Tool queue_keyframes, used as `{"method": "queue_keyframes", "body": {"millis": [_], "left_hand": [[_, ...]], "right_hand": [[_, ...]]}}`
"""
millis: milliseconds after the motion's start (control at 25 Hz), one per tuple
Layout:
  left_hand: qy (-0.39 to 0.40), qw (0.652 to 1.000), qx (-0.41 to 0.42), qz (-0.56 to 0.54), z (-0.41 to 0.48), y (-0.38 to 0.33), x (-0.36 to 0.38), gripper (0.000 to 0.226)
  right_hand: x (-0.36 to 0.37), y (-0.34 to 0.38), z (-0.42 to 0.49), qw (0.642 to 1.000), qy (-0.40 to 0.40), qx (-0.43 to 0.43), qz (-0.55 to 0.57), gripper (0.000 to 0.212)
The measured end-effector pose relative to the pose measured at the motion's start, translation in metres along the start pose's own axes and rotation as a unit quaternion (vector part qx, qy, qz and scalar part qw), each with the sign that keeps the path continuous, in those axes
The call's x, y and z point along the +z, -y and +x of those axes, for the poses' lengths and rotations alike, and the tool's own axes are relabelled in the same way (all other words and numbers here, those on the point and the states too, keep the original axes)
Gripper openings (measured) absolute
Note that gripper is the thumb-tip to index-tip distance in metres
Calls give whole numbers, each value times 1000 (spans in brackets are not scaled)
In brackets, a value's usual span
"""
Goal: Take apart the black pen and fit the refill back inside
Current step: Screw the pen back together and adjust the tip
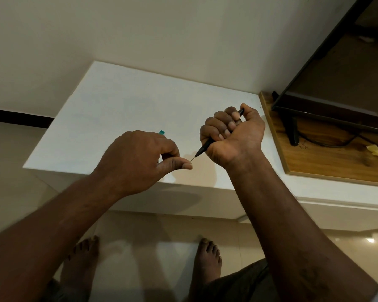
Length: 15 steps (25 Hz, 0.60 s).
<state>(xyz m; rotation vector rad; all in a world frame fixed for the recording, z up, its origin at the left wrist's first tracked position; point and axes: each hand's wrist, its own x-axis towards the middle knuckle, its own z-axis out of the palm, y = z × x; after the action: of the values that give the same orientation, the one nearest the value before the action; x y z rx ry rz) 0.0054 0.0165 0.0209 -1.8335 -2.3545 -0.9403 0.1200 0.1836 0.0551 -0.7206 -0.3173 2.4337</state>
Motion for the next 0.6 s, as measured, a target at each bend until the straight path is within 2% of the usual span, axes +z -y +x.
{"method": "queue_keyframes", "body": {"millis": [600], "left_hand": [[0, 1000, 2, 2, 1, 1, 1, 63]], "right_hand": [[2, -4, -2, 1000, 10, 6, -7, 42]]}}
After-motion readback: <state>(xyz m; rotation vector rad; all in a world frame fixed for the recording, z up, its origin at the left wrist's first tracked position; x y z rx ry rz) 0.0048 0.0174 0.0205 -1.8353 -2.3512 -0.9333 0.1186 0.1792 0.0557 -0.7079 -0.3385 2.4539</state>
